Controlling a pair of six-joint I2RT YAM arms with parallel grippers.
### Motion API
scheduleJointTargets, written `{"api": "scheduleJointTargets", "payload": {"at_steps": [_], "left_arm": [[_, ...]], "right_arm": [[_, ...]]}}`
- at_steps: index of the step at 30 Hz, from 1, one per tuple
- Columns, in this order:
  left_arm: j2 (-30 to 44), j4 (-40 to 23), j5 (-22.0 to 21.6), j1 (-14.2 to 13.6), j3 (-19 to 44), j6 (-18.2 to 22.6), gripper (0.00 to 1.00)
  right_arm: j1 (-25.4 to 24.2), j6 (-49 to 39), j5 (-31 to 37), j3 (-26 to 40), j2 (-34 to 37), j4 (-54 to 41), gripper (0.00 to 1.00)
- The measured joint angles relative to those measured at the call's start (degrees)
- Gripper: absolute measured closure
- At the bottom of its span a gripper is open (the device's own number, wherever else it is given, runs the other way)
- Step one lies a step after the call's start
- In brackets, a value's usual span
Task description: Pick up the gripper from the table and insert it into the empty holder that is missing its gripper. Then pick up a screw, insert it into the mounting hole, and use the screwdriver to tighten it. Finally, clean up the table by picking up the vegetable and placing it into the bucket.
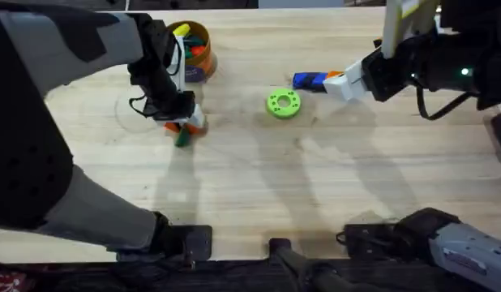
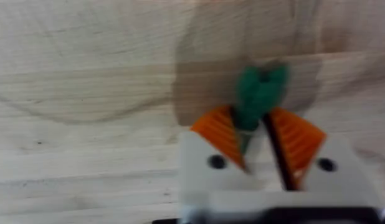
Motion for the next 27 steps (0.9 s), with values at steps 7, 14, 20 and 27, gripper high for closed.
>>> {"api": "scheduleJointTargets", "payload": {"at_steps": [7,14,20,27], "left_arm": [[0.1,0.4,0.6,-0.1,0.4,0.4,0.981],[1.6,-5.2,1.2,-0.2,7.6,0.4,0.981],[-0.2,-7.8,1.4,-0.2,22.8,0.5,0.981],[-2.2,1.8,1.4,-0.2,30.6,0.5,0.982]], "right_arm": [[0.0,0.0,0.0,0.0,0.0,0.0,0.047],[0.0,0.0,0.0,0.0,0.0,0.0,0.047],[0.0,0.0,0.0,0.0,0.0,0.0,0.047],[0.0,0.0,0.0,0.0,0.0,0.0,0.047]]}}
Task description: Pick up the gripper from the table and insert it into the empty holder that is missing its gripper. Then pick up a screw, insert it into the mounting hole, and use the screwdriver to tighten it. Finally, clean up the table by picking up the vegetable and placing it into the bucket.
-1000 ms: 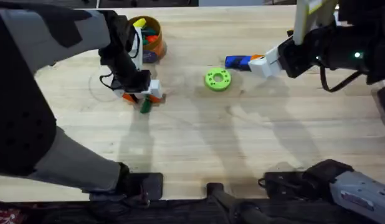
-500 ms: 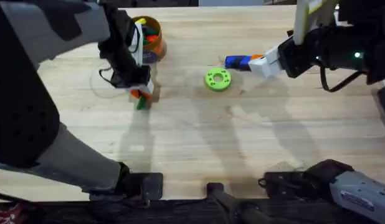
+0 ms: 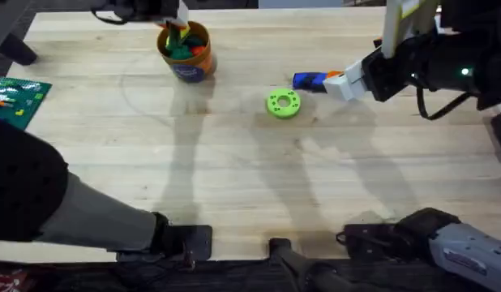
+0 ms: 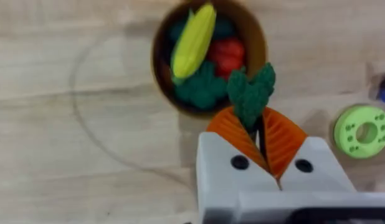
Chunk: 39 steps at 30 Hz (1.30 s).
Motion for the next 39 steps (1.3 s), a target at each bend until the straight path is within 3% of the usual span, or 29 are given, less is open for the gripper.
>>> {"api": "scheduleJointTargets", "payload": {"at_steps": [9,18,23,27,31,33,39], "left_arm": [[5.5,9.3,0.0,0.0,0.0,0.0,0.982],[10.7,10.6,0.3,0.0,0.0,-0.2,0.969],[10.7,10.7,0.5,0.0,0.0,-0.5,0.589],[10.7,10.6,0.8,0.0,0.0,-0.5,0.366],[10.7,10.0,1.1,0.0,0.0,-0.6,0.220],[10.6,9.6,1.3,0.0,0.0,-0.5,0.082],[5.9,7.4,1.3,0.0,-0.1,-1.0,0.027]], "right_arm": [[0.0,0.0,0.0,0.0,0.0,0.0,0.047],[0.0,0.0,0.0,0.0,0.0,0.0,0.047],[0.0,0.0,0.0,0.0,0.0,0.0,0.047],[0.0,0.0,0.0,0.0,0.0,0.0,0.047],[0.0,0.0,0.0,0.0,0.0,0.0,0.047],[0.0,0.0,0.0,0.0,0.0,0.0,0.047],[0.0,0.0,0.0,0.0,0.0,0.0,0.047]]}}
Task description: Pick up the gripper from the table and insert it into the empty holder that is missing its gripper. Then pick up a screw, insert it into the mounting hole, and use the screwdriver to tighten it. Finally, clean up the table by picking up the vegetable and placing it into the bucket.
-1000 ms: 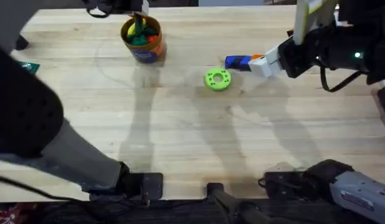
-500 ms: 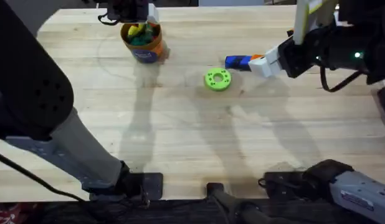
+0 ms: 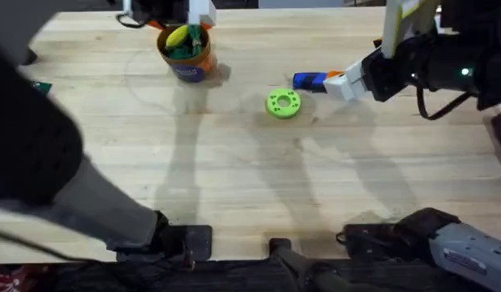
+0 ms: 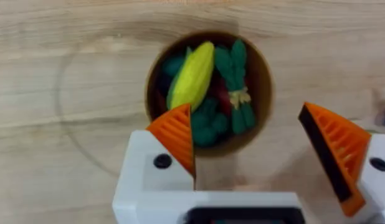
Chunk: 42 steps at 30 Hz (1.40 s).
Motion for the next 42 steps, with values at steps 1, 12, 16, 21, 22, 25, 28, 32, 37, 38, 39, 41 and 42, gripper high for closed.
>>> {"api": "scheduleJointTargets", "payload": {"at_steps": [1,12,16,21,22,25,28,32,37,38,39,41,42], "left_arm": [[-2.0,-1.0,0.0,0.0,0.0,0.0,0.026],[-24.2,-22.7,0.0,0.0,0.2,0.0,0.021],[-27.6,-29.5,0.0,0.0,0.2,0.0,0.022],[-31.1,-33.6,0.0,0.0,0.2,0.0,0.022],[-31.8,-33.9,0.0,0.0,0.2,0.0,0.022],[-33.2,-34.2,0.0,0.0,0.2,0.0,0.022],[-33.5,-34.2,0.0,0.0,0.2,0.0,0.021],[-33.5,-34.2,0.0,0.0,0.2,0.0,0.021],[-33.5,-34.2,0.0,0.0,0.2,0.0,0.021],[-33.5,-34.2,0.0,0.0,0.2,0.0,0.021],[-33.5,-34.2,0.0,0.0,0.2,0.0,0.021],[-33.5,-34.2,0.0,0.0,0.2,0.0,0.021],[-33.5,-34.2,0.0,0.0,0.2,0.0,0.021]], "right_arm": [[0.0,0.0,0.0,0.0,0.0,0.0,0.047],[0.0,0.0,0.0,0.0,0.0,-0.2,0.047],[0.0,0.0,0.0,0.0,0.0,-0.1,0.047],[0.0,0.0,0.0,0.0,0.0,-0.2,0.047],[0.0,0.0,0.0,0.0,0.0,-0.2,0.047],[0.0,0.0,0.0,0.0,0.0,-0.1,0.047],[0.0,0.0,0.0,0.0,0.0,-0.1,0.047],[0.0,0.0,0.0,0.0,0.0,-0.1,0.047],[0.0,0.0,0.0,0.0,0.0,-0.1,0.047],[0.0,0.0,0.0,0.0,0.0,-0.1,0.047],[0.0,0.0,0.0,0.0,0.0,-0.1,0.047],[0.0,0.0,0.0,0.0,0.0,-0.1,0.047],[0.0,0.0,0.0,0.0,0.0,-0.1,0.047]]}}
